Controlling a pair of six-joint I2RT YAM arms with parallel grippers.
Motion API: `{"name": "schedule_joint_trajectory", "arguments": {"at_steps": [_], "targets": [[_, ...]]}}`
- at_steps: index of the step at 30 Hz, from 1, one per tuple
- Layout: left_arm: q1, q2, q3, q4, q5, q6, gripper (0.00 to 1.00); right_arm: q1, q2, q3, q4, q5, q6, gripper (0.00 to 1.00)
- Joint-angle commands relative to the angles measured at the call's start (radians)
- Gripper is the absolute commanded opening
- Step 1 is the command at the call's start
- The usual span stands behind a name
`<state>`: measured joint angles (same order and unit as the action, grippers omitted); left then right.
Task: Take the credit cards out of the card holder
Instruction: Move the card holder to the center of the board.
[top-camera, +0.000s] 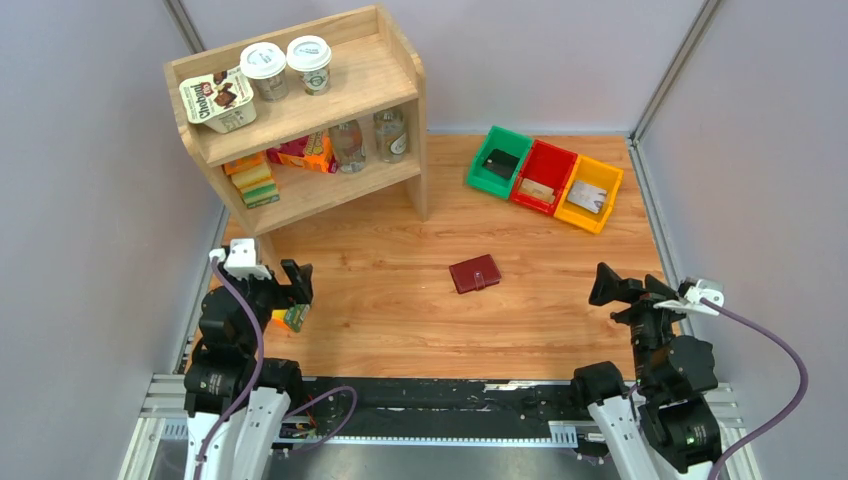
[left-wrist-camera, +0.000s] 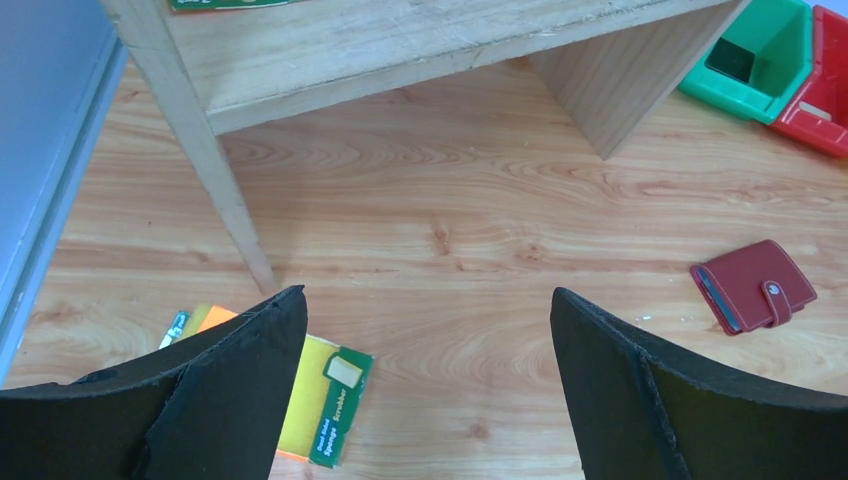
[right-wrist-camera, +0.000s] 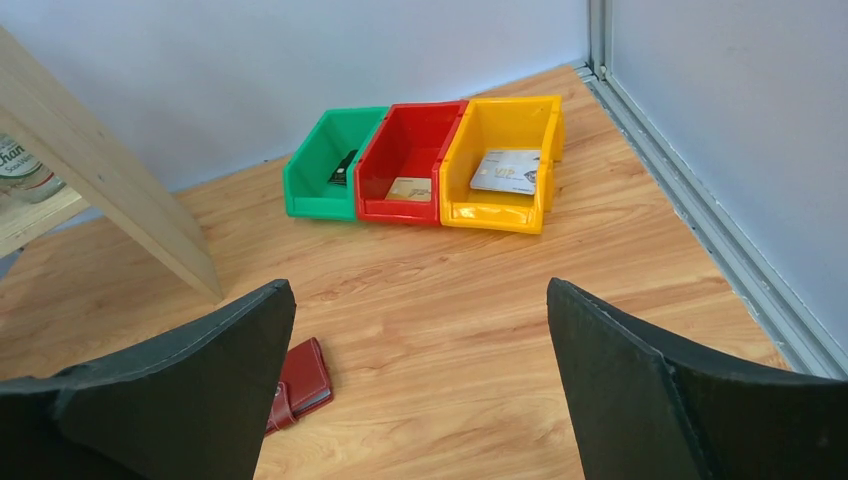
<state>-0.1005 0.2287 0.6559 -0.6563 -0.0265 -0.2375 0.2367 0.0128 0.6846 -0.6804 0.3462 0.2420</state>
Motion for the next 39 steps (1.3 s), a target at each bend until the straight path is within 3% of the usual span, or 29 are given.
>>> {"name": "schedule_joint_trajectory", "arguments": {"at_steps": [1, 14, 20, 28, 33, 39], "targets": [[-0.001, 0.008, -0.007, 0.053, 0.059, -0.013, 0.97, -0.004, 0.024, 0.021, 0.016, -0.033, 0.011, 1.00], [-0.001, 0.179, 0.021, 0.032, 0.283, 0.001, 0.95, -0.004, 0.249, 0.064, -0.002, -0.252, 0.172, 1.00], [0.001, 0.311, 0.028, 0.037, 0.400, -0.034, 0.94, -0.005, 0.493, 0.047, -0.008, -0.391, 0.314, 1.00], [-0.021, 0.451, 0.025, 0.049, 0.508, -0.048, 0.94, -0.004, 0.604, -0.177, 0.294, -0.552, 0.450, 1.00], [-0.068, 0.465, 0.004, 0.107, 0.504, -0.095, 0.94, -0.004, 0.872, -0.169, 0.409, -0.590, 0.447, 0.97], [-0.146, 0.512, -0.004, 0.148, 0.470, -0.134, 0.94, -0.004, 1.202, -0.010, 0.453, -0.651, 0.312, 0.80]]}}
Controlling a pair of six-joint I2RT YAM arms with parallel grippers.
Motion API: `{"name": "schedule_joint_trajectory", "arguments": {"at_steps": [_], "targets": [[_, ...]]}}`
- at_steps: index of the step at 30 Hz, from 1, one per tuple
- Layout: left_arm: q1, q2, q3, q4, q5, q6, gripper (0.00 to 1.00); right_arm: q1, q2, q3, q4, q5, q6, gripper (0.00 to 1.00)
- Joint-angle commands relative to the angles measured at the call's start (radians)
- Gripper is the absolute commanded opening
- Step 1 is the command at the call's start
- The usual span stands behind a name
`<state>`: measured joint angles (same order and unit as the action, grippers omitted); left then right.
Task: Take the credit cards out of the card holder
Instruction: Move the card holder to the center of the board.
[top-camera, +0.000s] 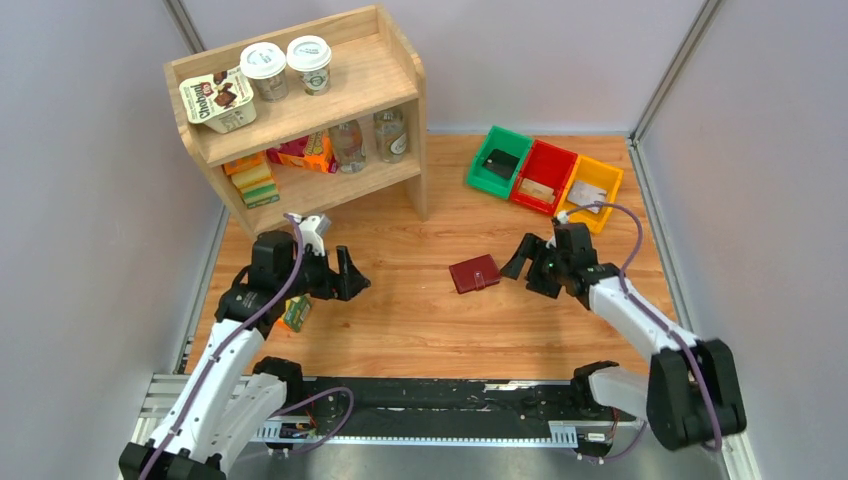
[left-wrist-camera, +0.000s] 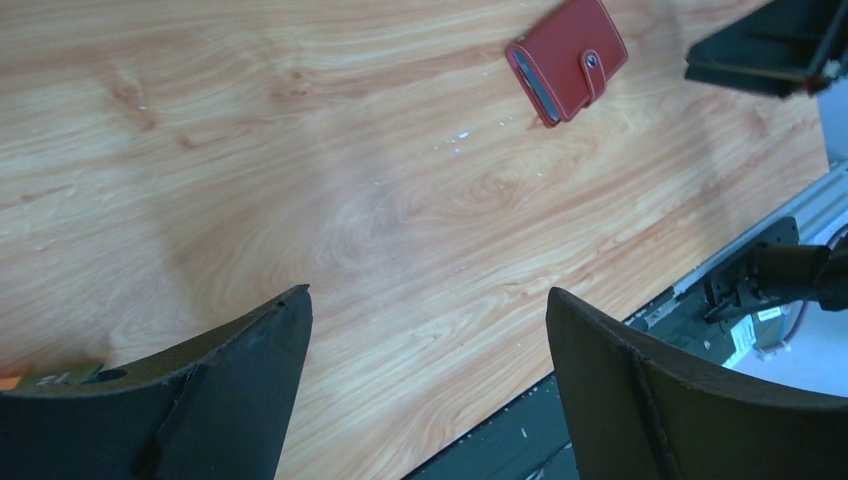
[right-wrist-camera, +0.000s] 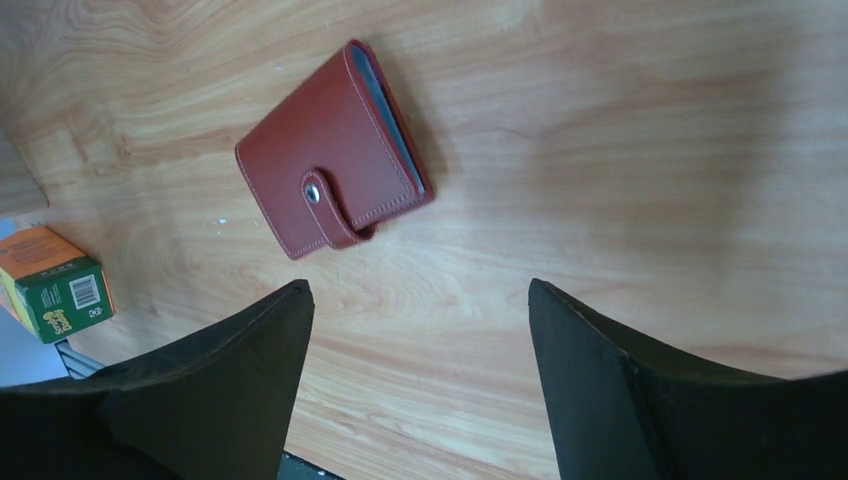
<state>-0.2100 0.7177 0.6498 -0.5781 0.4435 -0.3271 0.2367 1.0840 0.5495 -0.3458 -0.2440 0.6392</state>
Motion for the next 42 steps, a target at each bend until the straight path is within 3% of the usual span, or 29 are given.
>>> {"name": "schedule_joint_trajectory", "arguments": {"at_steps": [1, 4, 8, 16, 21, 26, 29, 33, 42], "targets": [[-0.054, 0.029, -0.001, 0.078, -0.005, -0.049, 0.94, -0.002, 0.172, 0.148, 0.123, -0.064, -0.107, 0.78], [-0.083, 0.046, -0.007, 0.099, -0.020, -0.062, 0.94, -0.002, 0.302, 0.226, 0.134, -0.109, -0.166, 0.67], [-0.115, 0.074, -0.013, 0.112, -0.038, -0.066, 0.94, 0.027, 0.448, 0.323, 0.114, -0.181, -0.225, 0.61], [-0.160, 0.123, -0.024, 0.141, -0.061, -0.086, 0.93, 0.234, 0.655, 0.503, 0.024, -0.231, -0.381, 0.52], [-0.192, 0.149, -0.027, 0.153, -0.074, -0.108, 0.92, 0.343, 0.694, 0.590, -0.067, -0.235, -0.460, 0.43], [-0.224, 0.161, -0.019, 0.156, -0.098, -0.125, 0.92, 0.305, 0.527, 0.492, -0.021, 0.007, -0.357, 0.56], [-0.232, 0.160, -0.021, 0.158, -0.114, -0.133, 0.92, 0.205, 0.469, 0.451, -0.048, 0.080, -0.305, 0.63], [-0.242, 0.163, -0.021, 0.159, -0.121, -0.141, 0.92, 0.109, 0.474, 0.425, -0.047, 0.026, -0.305, 0.65], [-0.255, 0.181, -0.015, 0.165, -0.134, -0.145, 0.92, 0.113, 0.611, 0.471, -0.027, -0.118, -0.357, 0.59]]}}
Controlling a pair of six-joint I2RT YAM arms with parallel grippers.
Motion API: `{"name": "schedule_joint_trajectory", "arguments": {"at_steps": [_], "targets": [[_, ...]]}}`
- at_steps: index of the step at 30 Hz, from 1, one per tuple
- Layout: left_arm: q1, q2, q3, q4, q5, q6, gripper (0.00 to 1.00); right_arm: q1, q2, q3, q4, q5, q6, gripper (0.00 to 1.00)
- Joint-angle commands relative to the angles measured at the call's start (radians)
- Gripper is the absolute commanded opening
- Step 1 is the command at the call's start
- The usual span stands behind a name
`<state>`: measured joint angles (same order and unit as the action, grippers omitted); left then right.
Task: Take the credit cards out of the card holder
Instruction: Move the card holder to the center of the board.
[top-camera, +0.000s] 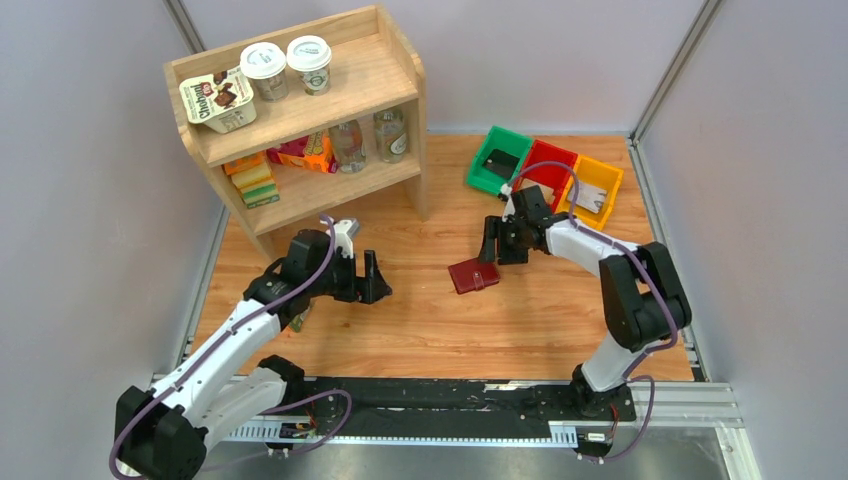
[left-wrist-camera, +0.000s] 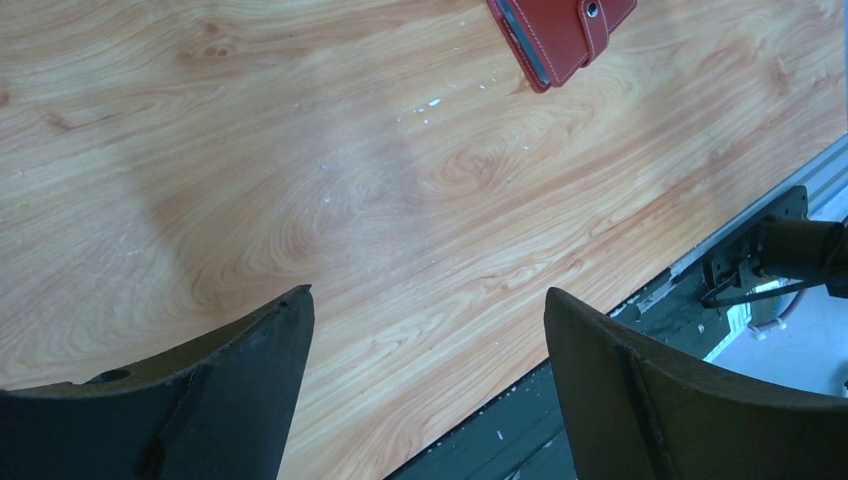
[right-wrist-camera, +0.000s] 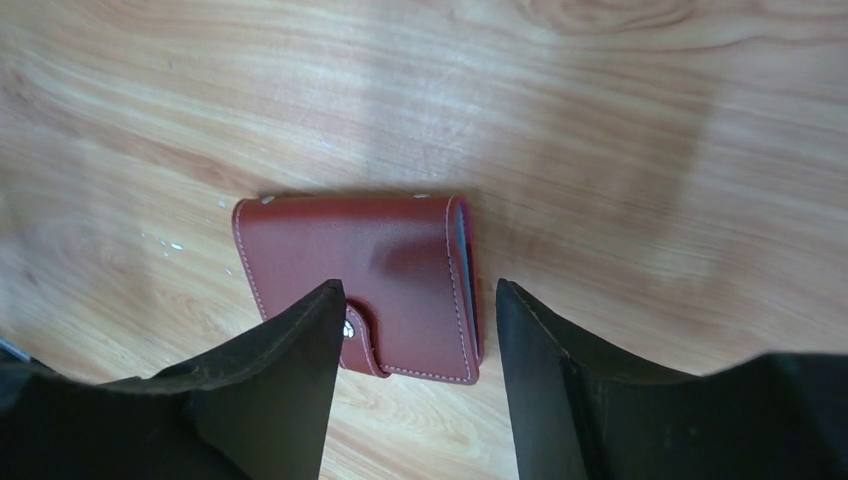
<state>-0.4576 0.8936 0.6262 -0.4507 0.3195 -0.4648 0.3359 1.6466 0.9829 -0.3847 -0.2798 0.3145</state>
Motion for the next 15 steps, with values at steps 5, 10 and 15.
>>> {"name": "schedule_joint_trajectory", "arguments": {"at_steps": [5, 10, 15], "targets": [[-0.012, 0.014, 0.010, 0.038, -0.011, -0.006, 0.91, 0.095, 0.111, 0.101, -0.002, -0.171, -0.101, 0.52], [-0.016, 0.037, 0.007, 0.055, -0.007, -0.009, 0.83, 0.218, 0.185, 0.221, -0.101, -0.255, -0.218, 0.51], [-0.019, 0.090, 0.010, 0.107, -0.010, -0.021, 0.82, 0.252, 0.116, 0.215, -0.085, -0.132, -0.152, 0.53]]}}
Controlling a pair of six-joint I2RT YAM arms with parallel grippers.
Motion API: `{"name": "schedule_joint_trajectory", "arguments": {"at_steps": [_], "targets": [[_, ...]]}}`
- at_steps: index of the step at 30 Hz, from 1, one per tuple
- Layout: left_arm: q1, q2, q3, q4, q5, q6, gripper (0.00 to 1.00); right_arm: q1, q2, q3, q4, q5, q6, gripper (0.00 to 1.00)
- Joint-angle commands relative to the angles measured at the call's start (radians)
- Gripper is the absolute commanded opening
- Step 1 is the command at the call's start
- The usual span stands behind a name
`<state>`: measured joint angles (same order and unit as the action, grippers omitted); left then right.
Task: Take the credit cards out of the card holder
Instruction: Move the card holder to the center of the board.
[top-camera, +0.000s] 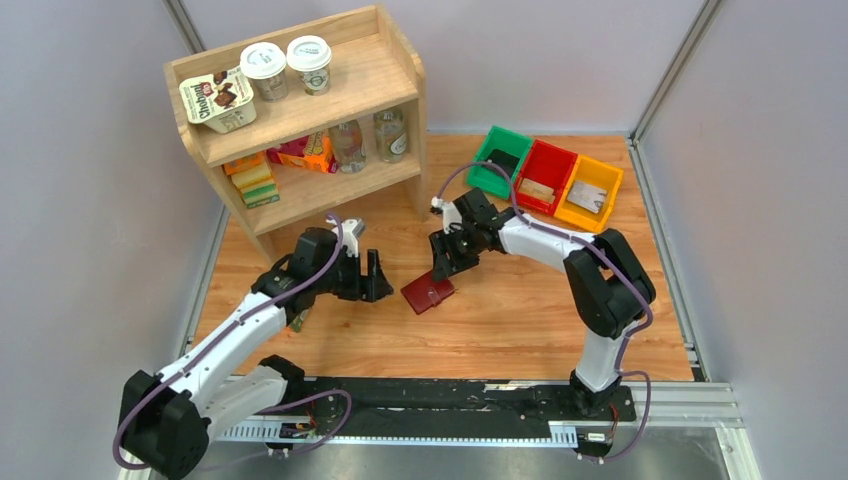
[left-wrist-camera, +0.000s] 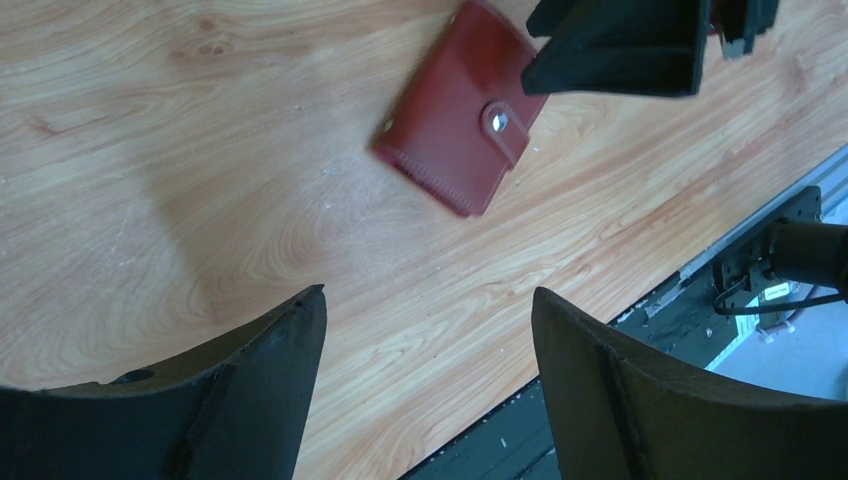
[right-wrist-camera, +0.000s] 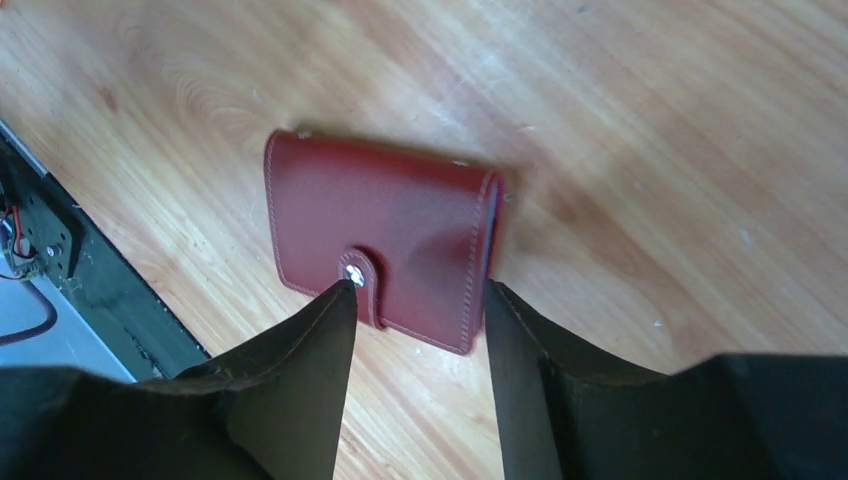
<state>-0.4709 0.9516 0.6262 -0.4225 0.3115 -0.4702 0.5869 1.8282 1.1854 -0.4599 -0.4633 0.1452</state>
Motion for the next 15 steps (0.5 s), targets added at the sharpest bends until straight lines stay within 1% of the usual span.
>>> {"name": "schedule_joint_trajectory", "arguments": {"at_steps": [1, 3, 6, 10, 13, 14, 15], "targets": [[-0.006, 0.053, 0.009, 0.088, -0.003, -0.021, 0.82, -0.002, -0.099, -0.006, 0.012, 0.090, 0.066, 0.55], [-0.008, 0.096, 0.015, 0.122, -0.002, -0.031, 0.81, -0.006, -0.167, -0.062, 0.041, 0.193, 0.195, 0.57], [-0.009, 0.177, 0.047, 0.165, 0.008, -0.027, 0.81, -0.006, -0.272, -0.202, 0.136, 0.255, 0.356, 0.57], [-0.009, 0.312, 0.113, 0.189, 0.021, 0.007, 0.77, 0.001, -0.377, -0.386, 0.309, 0.213, 0.552, 0.48], [-0.009, 0.416, 0.167, 0.200, 0.055, 0.024, 0.76, 0.020, -0.406, -0.510, 0.450, 0.187, 0.678, 0.45], [-0.011, 0.435, 0.173, 0.209, 0.064, 0.025, 0.75, 0.028, -0.409, -0.541, 0.530, 0.180, 0.710, 0.45], [-0.011, 0.464, 0.181, 0.223, 0.066, 0.024, 0.75, 0.037, -0.408, -0.564, 0.567, 0.180, 0.741, 0.44]]}}
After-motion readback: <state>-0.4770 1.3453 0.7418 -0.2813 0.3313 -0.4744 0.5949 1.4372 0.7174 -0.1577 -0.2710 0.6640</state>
